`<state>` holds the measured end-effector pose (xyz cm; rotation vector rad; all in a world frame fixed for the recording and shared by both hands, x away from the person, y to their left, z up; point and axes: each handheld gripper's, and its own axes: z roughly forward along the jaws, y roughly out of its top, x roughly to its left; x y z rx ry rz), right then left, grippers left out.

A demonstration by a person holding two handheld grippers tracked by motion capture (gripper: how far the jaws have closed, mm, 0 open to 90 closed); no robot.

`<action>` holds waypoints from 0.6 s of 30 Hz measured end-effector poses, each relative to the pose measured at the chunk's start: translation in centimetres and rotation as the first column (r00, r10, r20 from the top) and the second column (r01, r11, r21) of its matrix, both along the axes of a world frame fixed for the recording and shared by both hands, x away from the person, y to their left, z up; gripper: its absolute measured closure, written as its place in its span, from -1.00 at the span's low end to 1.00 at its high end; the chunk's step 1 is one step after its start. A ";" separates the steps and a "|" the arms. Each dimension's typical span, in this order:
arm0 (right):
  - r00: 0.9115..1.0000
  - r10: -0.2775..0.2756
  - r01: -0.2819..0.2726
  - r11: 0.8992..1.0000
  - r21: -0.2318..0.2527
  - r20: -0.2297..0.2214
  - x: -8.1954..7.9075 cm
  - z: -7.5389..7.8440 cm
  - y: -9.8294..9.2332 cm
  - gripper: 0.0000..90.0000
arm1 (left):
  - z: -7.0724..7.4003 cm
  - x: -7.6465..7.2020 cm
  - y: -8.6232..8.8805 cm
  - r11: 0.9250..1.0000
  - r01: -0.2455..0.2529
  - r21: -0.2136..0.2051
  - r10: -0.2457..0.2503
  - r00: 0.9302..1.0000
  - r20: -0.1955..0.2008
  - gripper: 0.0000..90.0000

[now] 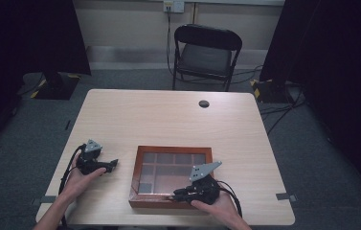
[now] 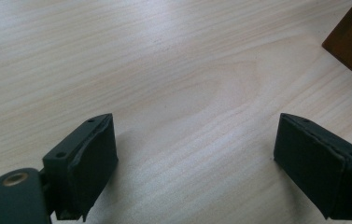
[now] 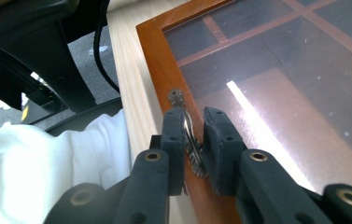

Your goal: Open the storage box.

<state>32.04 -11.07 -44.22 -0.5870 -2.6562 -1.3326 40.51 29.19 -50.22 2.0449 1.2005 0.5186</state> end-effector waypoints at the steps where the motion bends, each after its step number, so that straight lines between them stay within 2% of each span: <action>1: 1.000 0.004 -0.004 1.000 -0.001 0.010 0.0 0.0 0.3 0.77 | 0.0 0.0 0.0 1.000 -0.001 -0.002 0.001 1.000 0.000 -0.72; 8: 1.000 0.024 -0.024 1.000 0.006 0.018 0.0 -0.1 0.9 0.81 | 0.0 0.0 -0.2 1.000 -0.015 -0.008 0.015 1.000 -0.001 -0.72; 12: 0.999 0.030 -0.030 1.000 -0.005 0.028 -0.1 0.0 1.0 0.82 | 0.1 0.0 -0.2 1.000 -0.016 0.005 0.016 1.000 -0.003 -0.72; 13: 0.999 0.030 -0.030 1.000 -0.005 0.028 -0.1 0.0 1.0 0.82 | 0.2 0.0 -0.1 1.000 -0.009 0.017 0.009 1.000 -0.010 -0.72; 18: 0.998 0.049 -0.048 0.999 -0.020 0.046 0.0 0.2 1.2 0.83 | 0.4 0.0 -0.3 1.000 -0.008 0.014 0.008 1.000 -0.030 -0.65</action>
